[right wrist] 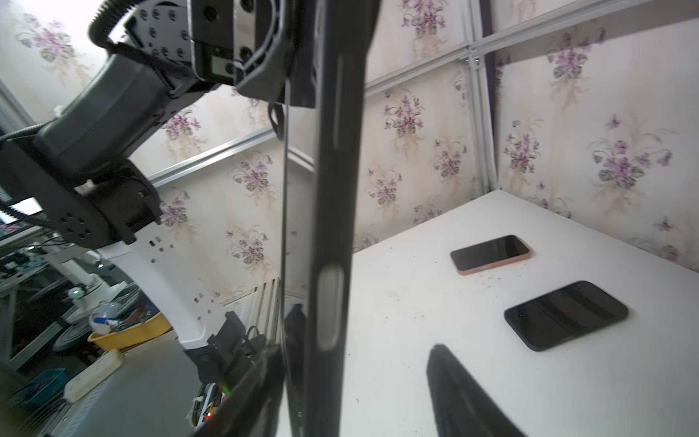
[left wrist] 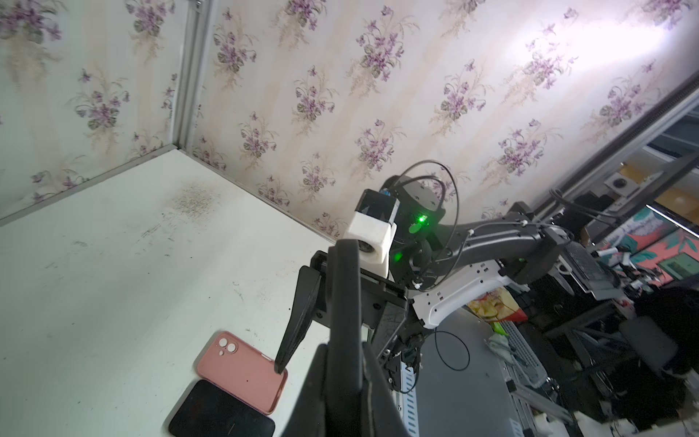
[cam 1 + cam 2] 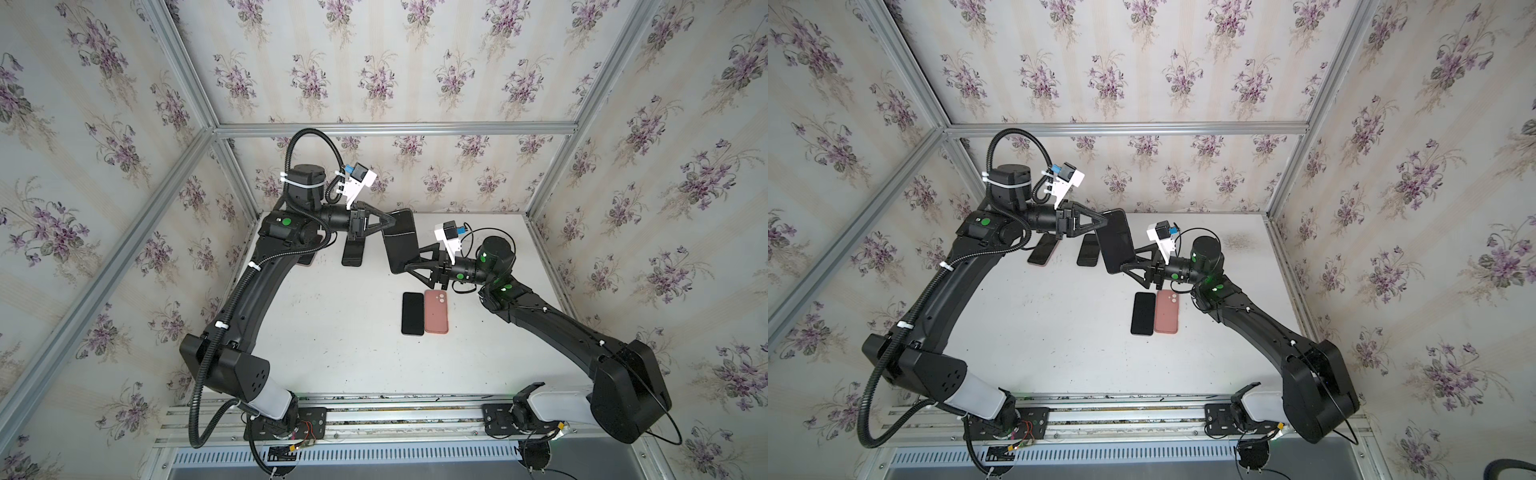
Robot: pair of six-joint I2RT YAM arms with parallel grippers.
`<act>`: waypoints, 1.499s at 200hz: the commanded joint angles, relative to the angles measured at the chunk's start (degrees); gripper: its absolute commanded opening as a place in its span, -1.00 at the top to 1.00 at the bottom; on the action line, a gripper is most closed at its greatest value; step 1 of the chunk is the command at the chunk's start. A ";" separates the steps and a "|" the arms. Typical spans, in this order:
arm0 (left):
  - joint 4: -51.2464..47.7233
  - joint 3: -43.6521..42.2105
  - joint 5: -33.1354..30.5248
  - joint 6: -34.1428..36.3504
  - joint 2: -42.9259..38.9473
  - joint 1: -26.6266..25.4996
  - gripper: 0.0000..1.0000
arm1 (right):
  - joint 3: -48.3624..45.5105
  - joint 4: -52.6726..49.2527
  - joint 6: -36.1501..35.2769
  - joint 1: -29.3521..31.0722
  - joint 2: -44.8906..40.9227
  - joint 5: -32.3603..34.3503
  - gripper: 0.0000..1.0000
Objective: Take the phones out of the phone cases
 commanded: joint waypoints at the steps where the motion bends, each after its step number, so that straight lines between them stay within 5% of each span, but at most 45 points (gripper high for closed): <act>1: 6.42 1.63 -5.23 -12.51 -0.45 1.76 0.95 | -1.47 2.39 3.74 0.10 -2.60 10.50 -0.48; 47: 27.85 -5.22 -16.34 -47.58 -2.54 5.63 1.00 | -1.80 2.51 17.02 1.56 -5.59 21.02 -0.50; 95: 44.60 -17.53 -22.20 -68.72 -5.77 5.39 1.00 | -1.32 16.78 27.96 3.88 -2.68 26.70 -0.50; 178: 45.68 -24.91 -24.60 -71.16 -8.63 5.20 1.00 | 4.07 24.24 31.73 9.14 4.30 25.74 -0.31; 300: 48.40 -26.43 -24.33 -70.96 -9.60 4.85 1.00 | 4.28 28.10 35.61 9.33 6.71 26.64 0.37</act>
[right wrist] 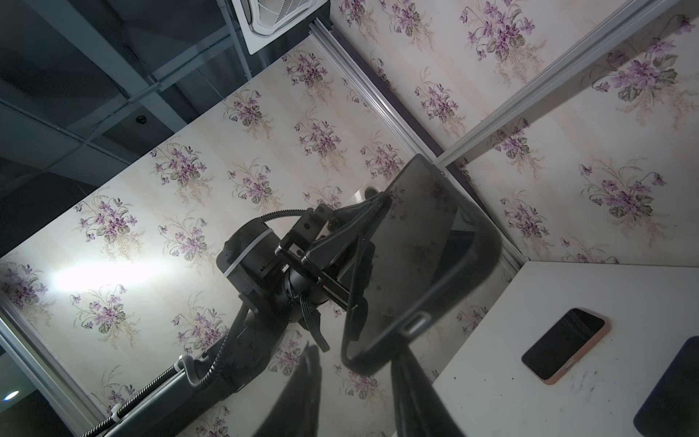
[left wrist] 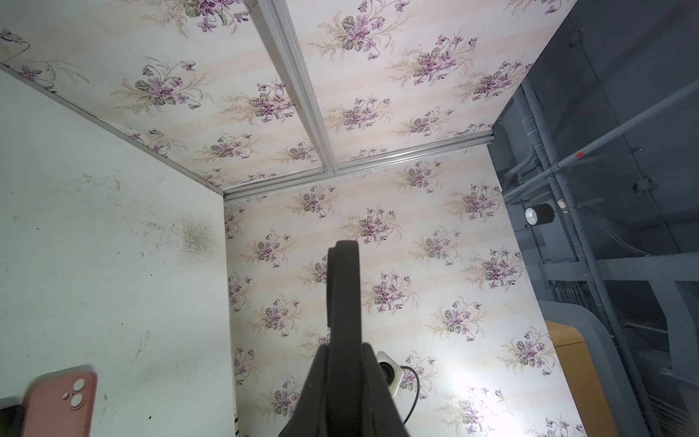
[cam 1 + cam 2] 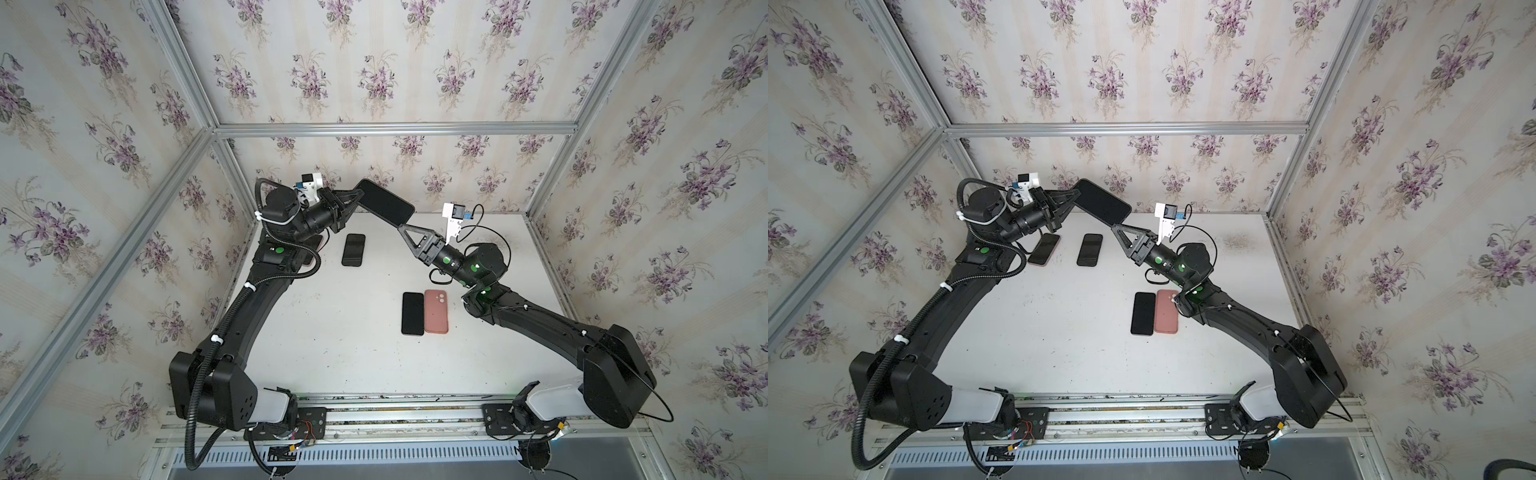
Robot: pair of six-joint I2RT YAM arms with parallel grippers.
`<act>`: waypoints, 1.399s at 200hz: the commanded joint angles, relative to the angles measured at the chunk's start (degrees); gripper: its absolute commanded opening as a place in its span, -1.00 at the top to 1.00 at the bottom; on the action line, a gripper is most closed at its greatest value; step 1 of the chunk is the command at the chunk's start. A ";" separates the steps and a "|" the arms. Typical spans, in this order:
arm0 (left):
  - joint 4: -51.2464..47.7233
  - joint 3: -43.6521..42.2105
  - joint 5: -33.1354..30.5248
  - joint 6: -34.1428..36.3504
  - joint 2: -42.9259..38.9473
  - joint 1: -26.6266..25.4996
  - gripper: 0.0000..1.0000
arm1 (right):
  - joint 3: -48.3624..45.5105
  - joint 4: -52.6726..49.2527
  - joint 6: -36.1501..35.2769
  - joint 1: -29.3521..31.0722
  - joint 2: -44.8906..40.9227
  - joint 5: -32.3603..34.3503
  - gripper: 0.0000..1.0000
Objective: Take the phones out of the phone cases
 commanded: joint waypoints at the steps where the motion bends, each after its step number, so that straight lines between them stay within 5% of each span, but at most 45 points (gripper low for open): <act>1: 5.74 0.13 0.35 -1.16 -0.33 -0.04 1.00 | 0.83 4.19 1.22 0.02 0.54 -0.12 0.38; 102: 6.55 0.48 0.15 -0.71 -0.29 -1.01 1.00 | 0.82 7.08 2.95 0.01 2.39 -0.80 0.87; 177: 7.69 0.76 1.38 -0.87 -0.07 -1.72 1.00 | 0.66 9.25 1.89 0.02 3.14 -0.92 1.00; 280: 7.60 5.21 9.18 -2.47 1.86 -2.50 1.00 | 3.09 -2.25 -6.15 -2.33 2.92 -0.65 1.00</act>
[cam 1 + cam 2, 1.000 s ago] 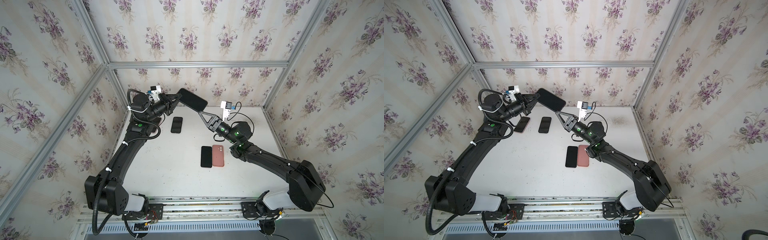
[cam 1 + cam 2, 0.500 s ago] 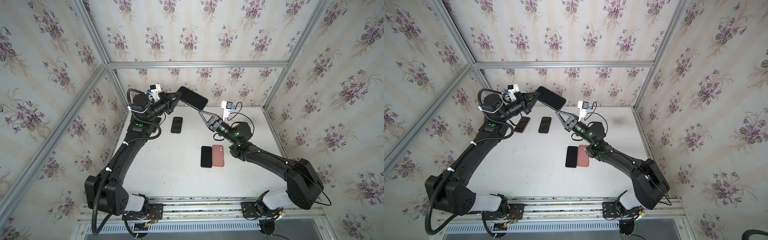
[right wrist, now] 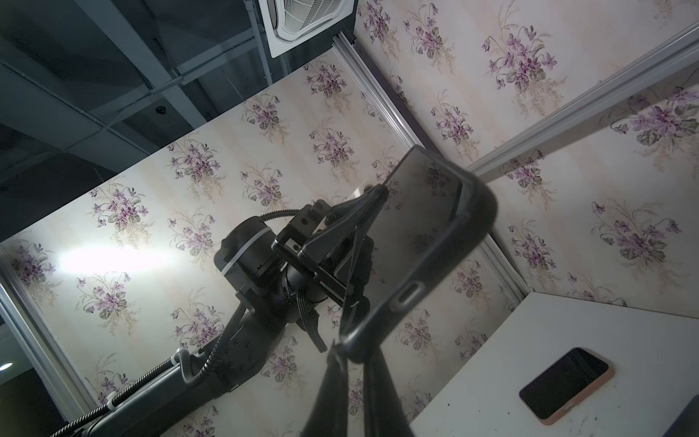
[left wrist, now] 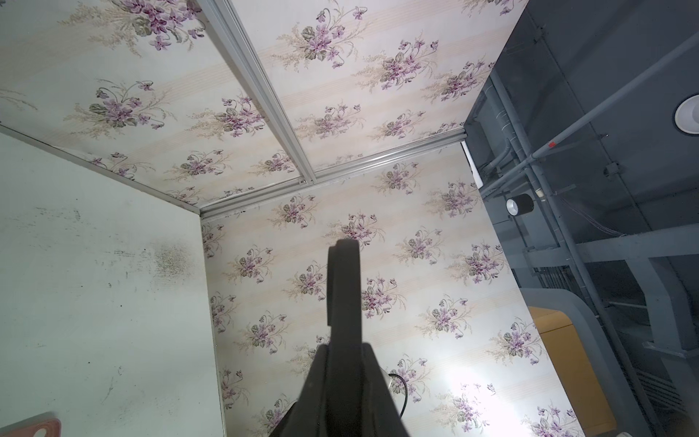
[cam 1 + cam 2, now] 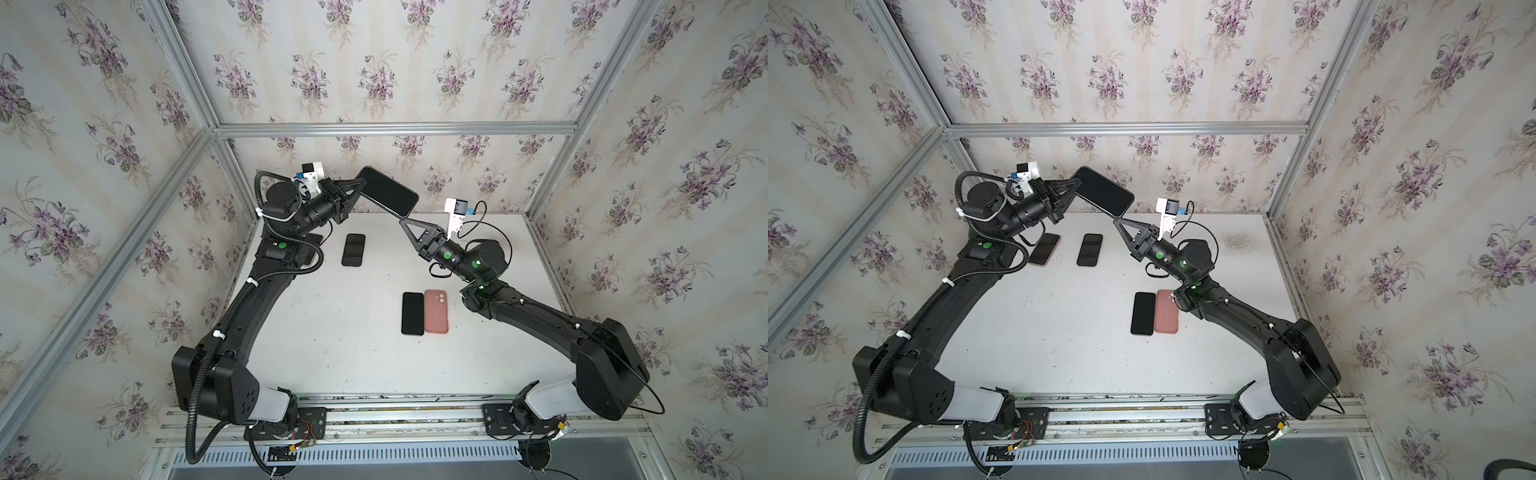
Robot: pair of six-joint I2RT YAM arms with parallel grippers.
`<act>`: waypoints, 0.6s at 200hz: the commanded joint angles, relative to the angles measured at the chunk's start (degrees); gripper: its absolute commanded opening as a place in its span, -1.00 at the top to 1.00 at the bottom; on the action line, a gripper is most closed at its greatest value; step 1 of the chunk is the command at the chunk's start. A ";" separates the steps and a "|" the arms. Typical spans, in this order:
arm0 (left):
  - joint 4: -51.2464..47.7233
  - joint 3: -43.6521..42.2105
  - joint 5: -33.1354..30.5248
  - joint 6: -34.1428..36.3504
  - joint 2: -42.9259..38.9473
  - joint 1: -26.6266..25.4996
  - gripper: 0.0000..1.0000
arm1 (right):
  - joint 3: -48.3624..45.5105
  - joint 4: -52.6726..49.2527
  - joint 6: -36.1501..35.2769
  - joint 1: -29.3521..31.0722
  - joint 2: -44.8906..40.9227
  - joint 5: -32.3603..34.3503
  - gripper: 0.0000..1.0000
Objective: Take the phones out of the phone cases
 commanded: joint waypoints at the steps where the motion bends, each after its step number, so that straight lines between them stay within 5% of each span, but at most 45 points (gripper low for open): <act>1: 3.86 1.77 10.44 -2.05 -0.01 -0.91 1.00 | 1.22 -6.11 -3.11 -0.38 0.34 1.79 1.00; 34: 3.86 3.67 12.93 -1.83 0.71 -0.91 1.00 | 1.24 -14.58 -7.92 -0.62 -2.07 2.60 0.97; 76: 3.18 5.25 16.25 0.41 1.26 -0.74 1.00 | -3.82 -20.70 -11.27 -2.23 -8.53 4.19 0.44; 120: -16.58 14.32 20.67 22.32 1.34 0.24 1.00 | -8.81 -35.04 -19.57 -10.74 -21.37 1.61 -0.14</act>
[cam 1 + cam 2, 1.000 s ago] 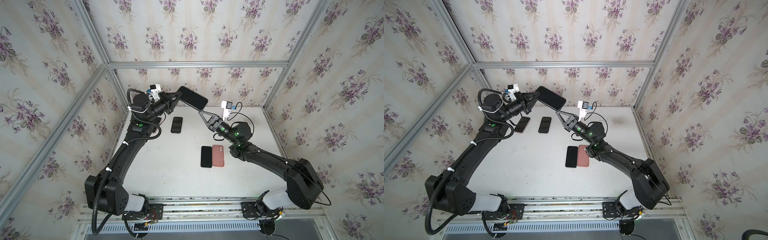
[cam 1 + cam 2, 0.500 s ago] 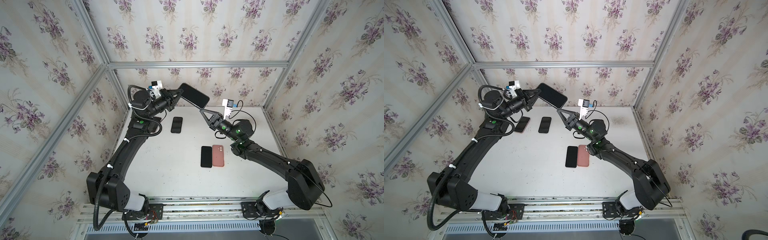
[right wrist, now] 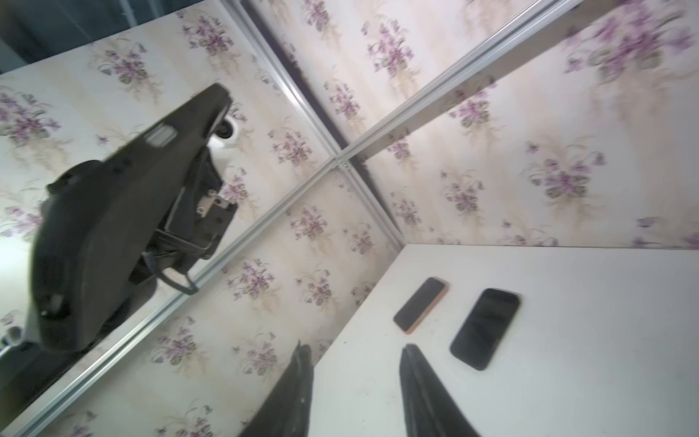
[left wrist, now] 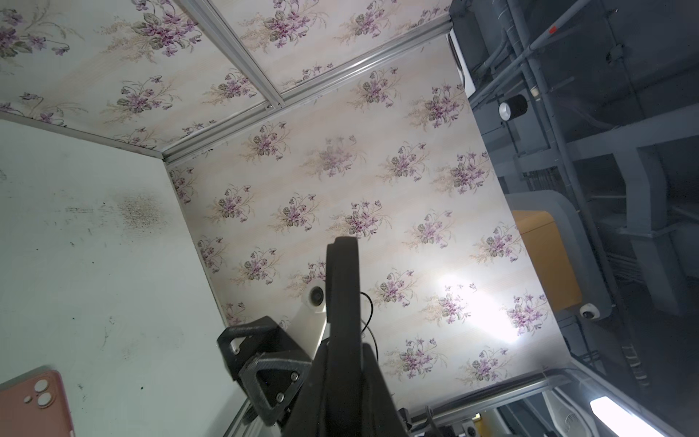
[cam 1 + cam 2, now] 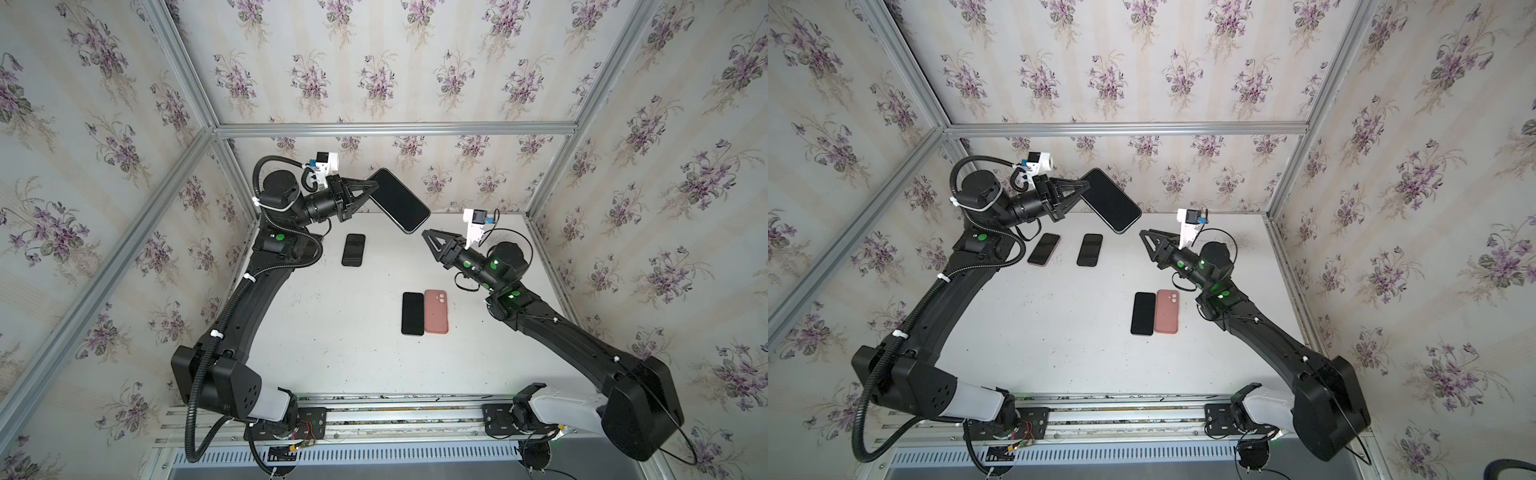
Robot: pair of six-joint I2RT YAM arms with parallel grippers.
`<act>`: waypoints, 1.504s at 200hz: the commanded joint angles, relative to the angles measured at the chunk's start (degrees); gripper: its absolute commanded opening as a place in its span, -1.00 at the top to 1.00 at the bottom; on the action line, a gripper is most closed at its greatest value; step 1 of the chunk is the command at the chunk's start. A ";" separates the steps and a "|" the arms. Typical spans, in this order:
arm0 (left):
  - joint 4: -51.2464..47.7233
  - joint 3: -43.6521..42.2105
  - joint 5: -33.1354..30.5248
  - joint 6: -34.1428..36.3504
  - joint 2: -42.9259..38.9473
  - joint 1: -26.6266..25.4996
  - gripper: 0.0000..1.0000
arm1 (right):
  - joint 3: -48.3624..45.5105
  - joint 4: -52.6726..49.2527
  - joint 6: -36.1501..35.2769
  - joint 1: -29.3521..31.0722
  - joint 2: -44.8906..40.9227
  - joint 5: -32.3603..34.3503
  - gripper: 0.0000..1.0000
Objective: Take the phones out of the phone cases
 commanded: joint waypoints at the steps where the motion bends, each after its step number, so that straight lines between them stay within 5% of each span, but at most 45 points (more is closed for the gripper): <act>1: -9.84 4.99 4.75 15.04 -0.10 0.21 1.00 | -1.35 -8.98 -7.26 -3.03 -5.69 -2.64 -0.16; 65: -38.07 10.71 9.96 56.80 -3.87 -0.95 0.99 | 5.64 -39.31 -43.20 -6.83 -11.14 -22.16 -0.36; 133: -56.22 10.20 3.21 79.35 -9.94 -3.00 0.90 | 15.61 -49.47 -59.52 -3.38 -3.18 -32.59 -0.14; 301: -58.27 9.18 3.24 81.34 -11.52 -5.24 0.89 | 21.47 -48.37 -60.32 7.75 6.26 -37.72 0.19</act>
